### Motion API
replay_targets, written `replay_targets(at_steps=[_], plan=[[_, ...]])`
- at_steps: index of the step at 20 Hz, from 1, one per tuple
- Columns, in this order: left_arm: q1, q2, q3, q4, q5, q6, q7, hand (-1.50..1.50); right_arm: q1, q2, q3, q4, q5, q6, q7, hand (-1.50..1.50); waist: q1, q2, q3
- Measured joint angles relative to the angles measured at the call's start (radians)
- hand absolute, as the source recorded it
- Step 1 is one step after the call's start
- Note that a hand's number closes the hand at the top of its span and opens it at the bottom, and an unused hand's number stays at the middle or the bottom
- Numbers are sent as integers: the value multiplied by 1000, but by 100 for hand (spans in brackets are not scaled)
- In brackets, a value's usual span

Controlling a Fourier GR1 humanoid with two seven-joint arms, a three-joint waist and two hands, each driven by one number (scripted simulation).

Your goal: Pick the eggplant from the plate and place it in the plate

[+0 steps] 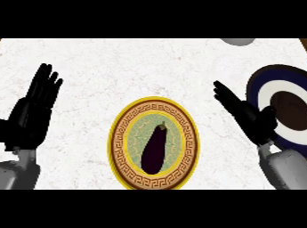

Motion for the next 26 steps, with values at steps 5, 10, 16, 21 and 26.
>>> replay_targets(at_steps=[5, 10, 16, 21, 26], plan=[[15, 17, -11, 82, -43, -20, 5, 0, -86, 80, -27, 36, -31, -17, 37, 150, 5, -22, 22], [33, 40, -29, 148, -73, -34, 30, 0, -127, 27, -6, 39, 162, -150, 6, -150, -9, -35, 21], [14, 29, -22, 242, -92, -63, 12, 0, 58, 144, 32, 23, 234, -275, -180, -150, -12, -34, 29], [6, 26, -9, 265, -100, -93, 8, 0, 87, 112, 117, -24, 350, -255, -127, -150, -6, -35, 30], [-2, 16, 5, 271, -112, -113, 17, 0, 83, 88, 166, -117, 439, -213, 16, -150, -4, -36, 30]])
